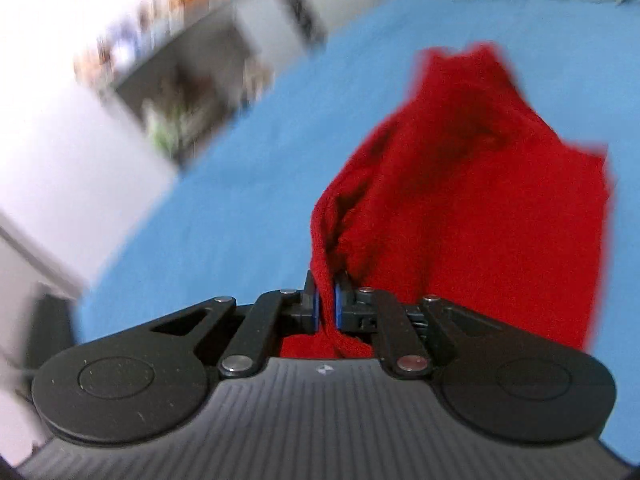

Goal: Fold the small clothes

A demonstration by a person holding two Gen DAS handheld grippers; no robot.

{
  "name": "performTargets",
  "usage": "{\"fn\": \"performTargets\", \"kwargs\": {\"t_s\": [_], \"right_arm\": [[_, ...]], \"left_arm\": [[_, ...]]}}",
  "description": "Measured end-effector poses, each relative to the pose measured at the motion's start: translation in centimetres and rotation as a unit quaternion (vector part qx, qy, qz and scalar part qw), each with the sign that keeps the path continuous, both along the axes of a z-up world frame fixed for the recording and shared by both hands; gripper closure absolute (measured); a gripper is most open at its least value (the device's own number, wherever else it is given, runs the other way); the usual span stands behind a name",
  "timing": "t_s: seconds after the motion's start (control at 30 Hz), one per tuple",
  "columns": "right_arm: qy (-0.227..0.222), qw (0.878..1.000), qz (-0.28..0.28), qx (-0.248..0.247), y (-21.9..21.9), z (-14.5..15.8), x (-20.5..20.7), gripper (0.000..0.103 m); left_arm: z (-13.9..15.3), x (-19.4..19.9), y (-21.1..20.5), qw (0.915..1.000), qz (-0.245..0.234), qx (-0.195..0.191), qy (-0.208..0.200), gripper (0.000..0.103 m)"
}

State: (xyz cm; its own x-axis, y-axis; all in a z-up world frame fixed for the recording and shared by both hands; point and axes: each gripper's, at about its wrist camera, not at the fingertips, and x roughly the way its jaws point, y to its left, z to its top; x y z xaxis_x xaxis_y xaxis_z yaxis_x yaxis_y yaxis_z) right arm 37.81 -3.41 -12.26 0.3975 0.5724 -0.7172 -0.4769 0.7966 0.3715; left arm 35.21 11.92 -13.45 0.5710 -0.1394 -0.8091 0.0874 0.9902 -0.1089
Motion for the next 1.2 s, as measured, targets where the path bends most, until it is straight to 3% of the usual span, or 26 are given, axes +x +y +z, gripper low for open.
{"fn": "performTargets", "kwargs": {"t_s": [0.1,0.2,0.3,0.4,0.5,0.6,0.7,0.83,1.2], "right_arm": [[0.020,0.998,0.015,-0.053,3.6,-4.5,0.1,0.081],[0.009,0.999,0.011,-0.044,3.4,-4.3,-0.2,0.071],[0.001,0.999,0.022,-0.023,2.1,-2.7,-0.8,0.033],[-0.058,0.998,-0.003,0.015,-0.9,0.7,-2.9,0.021],[-0.135,0.987,-0.087,0.022,-6.4,2.5,-7.0,0.010],[-0.188,0.971,-0.138,-0.043,-9.5,0.7,-11.4,0.010],[-0.193,0.965,-0.151,-0.095,-9.9,-3.0,-14.3,0.010],[-0.189,0.962,-0.159,-0.116,-9.2,-6.3,-14.8,0.013],[-0.171,0.958,-0.190,-0.130,-8.0,-10.0,-14.7,0.013]], "left_arm": [[-1.2,-0.8,1.8,0.9995,0.014,-0.029,0.001,0.000],[-1.3,-1.1,2.3,0.9986,0.013,-0.050,-0.011,0.000],[-1.0,-1.2,2.1,0.9976,0.004,-0.067,-0.017,0.000],[-0.7,-1.2,2.4,0.9970,-0.003,-0.074,-0.024,0.000],[-0.7,-1.0,2.5,0.9965,0.000,-0.078,-0.028,0.000],[-0.4,-1.0,2.7,0.9950,0.008,-0.094,-0.033,0.000],[0.2,-0.5,2.2,0.9942,0.010,-0.099,-0.041,0.000],[0.5,-0.1,1.7,0.9944,0.010,-0.094,-0.046,0.000],[1.0,1.4,1.0,0.9923,0.019,-0.110,-0.054,0.000]]}}
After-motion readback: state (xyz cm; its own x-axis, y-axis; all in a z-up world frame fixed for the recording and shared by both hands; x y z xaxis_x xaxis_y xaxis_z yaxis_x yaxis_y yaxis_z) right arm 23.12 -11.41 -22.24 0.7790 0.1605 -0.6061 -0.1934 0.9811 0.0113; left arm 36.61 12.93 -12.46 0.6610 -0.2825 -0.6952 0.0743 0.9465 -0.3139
